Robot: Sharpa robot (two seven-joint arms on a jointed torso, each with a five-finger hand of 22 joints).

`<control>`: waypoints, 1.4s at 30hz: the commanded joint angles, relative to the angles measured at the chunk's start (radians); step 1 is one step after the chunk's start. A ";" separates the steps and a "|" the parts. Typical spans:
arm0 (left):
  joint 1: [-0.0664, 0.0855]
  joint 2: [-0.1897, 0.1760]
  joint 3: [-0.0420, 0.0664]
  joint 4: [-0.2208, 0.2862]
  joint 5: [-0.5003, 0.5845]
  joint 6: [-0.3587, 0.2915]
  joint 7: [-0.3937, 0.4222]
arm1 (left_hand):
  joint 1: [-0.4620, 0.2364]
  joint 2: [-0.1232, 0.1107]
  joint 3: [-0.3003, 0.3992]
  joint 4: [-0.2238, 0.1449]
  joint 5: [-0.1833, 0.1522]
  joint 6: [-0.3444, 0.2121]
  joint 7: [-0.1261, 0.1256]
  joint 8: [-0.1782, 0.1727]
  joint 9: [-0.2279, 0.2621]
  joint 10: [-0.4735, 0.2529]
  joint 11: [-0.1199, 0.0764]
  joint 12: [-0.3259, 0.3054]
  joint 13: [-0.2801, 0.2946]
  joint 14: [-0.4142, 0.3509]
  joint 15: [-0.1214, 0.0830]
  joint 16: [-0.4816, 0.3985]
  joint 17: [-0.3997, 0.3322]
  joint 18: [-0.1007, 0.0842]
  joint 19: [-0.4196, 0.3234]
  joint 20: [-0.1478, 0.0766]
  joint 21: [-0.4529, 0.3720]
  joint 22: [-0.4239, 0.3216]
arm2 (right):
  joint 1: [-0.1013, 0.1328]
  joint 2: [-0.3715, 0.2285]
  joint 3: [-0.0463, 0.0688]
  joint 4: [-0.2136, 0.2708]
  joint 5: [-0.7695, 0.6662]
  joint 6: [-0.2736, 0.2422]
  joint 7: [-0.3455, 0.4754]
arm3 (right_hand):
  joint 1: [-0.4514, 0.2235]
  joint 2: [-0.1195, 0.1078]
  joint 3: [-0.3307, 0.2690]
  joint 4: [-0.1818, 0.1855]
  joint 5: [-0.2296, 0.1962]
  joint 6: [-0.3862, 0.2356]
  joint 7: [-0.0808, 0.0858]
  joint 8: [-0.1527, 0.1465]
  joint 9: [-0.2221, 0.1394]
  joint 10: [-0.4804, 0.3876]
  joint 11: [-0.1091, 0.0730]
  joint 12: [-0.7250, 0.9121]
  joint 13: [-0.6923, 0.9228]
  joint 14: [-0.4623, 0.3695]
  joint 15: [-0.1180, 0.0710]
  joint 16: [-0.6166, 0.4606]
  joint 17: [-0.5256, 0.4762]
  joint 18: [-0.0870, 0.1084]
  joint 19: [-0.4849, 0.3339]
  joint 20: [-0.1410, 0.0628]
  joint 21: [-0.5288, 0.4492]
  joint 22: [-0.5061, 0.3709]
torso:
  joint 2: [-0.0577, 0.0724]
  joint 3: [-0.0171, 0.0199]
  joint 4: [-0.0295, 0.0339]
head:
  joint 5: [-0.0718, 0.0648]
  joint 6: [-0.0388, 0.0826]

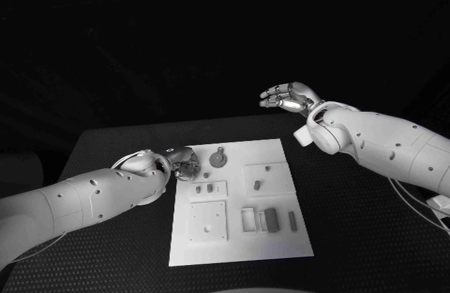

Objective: Assemble the parts on the task board

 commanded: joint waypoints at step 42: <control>0.097 -0.188 0.071 0.167 1.096 0.008 0.313 | -0.160 0.003 -0.109 0.004 0.004 -0.017 0.016 0.037 0.003 -0.106 0.044 0.002 -0.016 -0.143 0.085 -0.196 -0.084 0.001 -0.199 0.085 -0.028 -0.160 | -0.080 -0.088 -0.085 0.219 -1.167 0.150 -0.265 | 0.061 -0.061 0.032 -0.052 -0.005 0.183 -0.013 0.075 0.012 0.302 -0.109 0.032 0.009 0.429 -0.196 0.156 0.175 0.182 0.492 -0.022 0.043 -0.068 | 0.002 -0.0026 0.0012 | 0.003 0.007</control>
